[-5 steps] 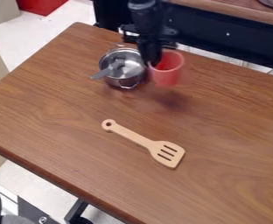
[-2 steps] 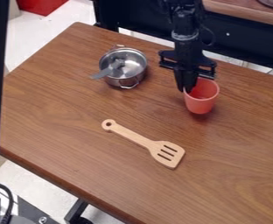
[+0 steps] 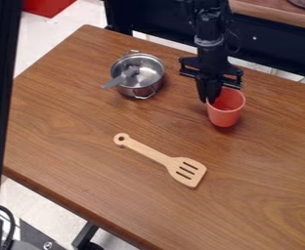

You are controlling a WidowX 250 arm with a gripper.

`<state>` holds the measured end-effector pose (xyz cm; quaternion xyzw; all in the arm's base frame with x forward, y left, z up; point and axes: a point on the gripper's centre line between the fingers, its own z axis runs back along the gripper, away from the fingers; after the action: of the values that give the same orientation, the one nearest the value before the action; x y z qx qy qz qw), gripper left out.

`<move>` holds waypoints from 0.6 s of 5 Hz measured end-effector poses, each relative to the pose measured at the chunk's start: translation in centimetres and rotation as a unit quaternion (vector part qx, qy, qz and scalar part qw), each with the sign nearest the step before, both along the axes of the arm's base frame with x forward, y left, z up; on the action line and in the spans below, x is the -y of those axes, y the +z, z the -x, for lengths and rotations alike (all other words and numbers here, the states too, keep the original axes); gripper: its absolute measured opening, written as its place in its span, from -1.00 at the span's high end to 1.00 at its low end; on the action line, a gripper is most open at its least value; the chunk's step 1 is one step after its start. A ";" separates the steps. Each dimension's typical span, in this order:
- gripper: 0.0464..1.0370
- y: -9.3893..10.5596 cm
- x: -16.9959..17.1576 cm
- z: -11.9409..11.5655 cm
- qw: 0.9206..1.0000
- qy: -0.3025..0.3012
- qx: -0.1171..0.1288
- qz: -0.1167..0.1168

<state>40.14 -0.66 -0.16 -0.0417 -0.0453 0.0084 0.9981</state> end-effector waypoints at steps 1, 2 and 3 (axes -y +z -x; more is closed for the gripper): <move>0.94 0.1 0.0 -0.5 1.000 0.006 -0.002 -0.007; 0.64 -0.2 -0.2 -0.3 1.000 0.009 -0.009 -0.013; 0.14 -0.2 -0.3 -0.3 1.000 0.011 -0.009 -0.017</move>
<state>40.41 -0.32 -0.38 -0.0242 -0.0370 0.0194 0.9988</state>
